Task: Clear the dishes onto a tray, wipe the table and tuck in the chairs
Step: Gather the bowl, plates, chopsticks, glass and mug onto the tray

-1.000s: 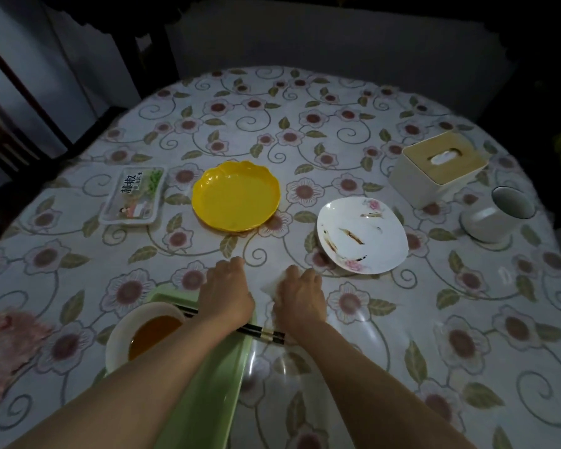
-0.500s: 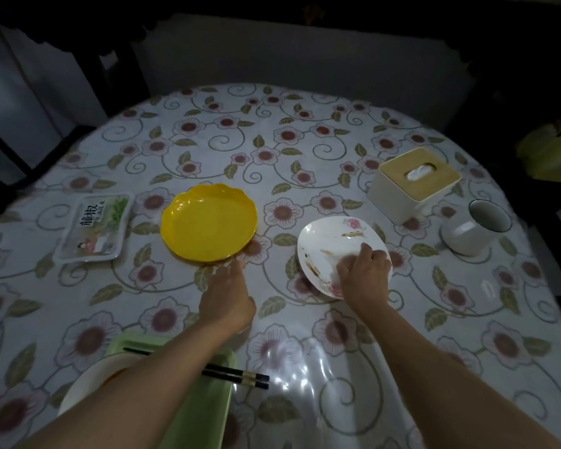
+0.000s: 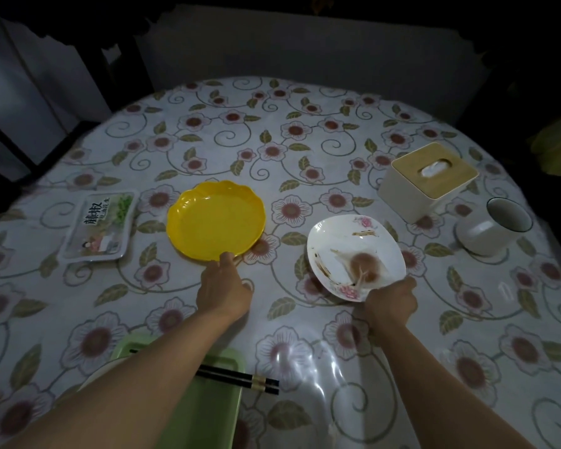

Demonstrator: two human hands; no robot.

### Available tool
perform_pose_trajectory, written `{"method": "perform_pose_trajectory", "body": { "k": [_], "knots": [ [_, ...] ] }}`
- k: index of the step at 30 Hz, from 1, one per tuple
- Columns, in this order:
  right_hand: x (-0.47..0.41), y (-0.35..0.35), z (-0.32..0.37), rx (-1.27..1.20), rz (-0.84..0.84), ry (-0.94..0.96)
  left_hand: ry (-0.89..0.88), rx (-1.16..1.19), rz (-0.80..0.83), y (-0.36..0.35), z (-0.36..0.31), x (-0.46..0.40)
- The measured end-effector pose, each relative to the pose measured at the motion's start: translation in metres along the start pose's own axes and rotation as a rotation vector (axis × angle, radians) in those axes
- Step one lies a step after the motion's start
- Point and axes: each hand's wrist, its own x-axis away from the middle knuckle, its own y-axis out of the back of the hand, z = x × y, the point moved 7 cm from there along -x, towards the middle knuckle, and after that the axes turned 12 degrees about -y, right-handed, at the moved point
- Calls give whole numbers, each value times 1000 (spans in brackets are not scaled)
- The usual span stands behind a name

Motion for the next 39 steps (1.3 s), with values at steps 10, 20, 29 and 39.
{"method": "perform_pose_trajectory", "body": {
  "k": [10, 20, 29, 39],
  "knots": [
    [30, 3, 31, -469, 11, 35, 118, 183, -202, 31, 21, -10],
    [96, -65, 137, -412, 212, 236, 330, 413, -341, 57, 83, -48],
    [119, -117, 170, -189, 268, 317, 381, 453, -287, 49, 106, -71],
    [115, -129, 173, -59, 228, 355, 358, 340, -243, 51, 114, -92]
  ]
}}
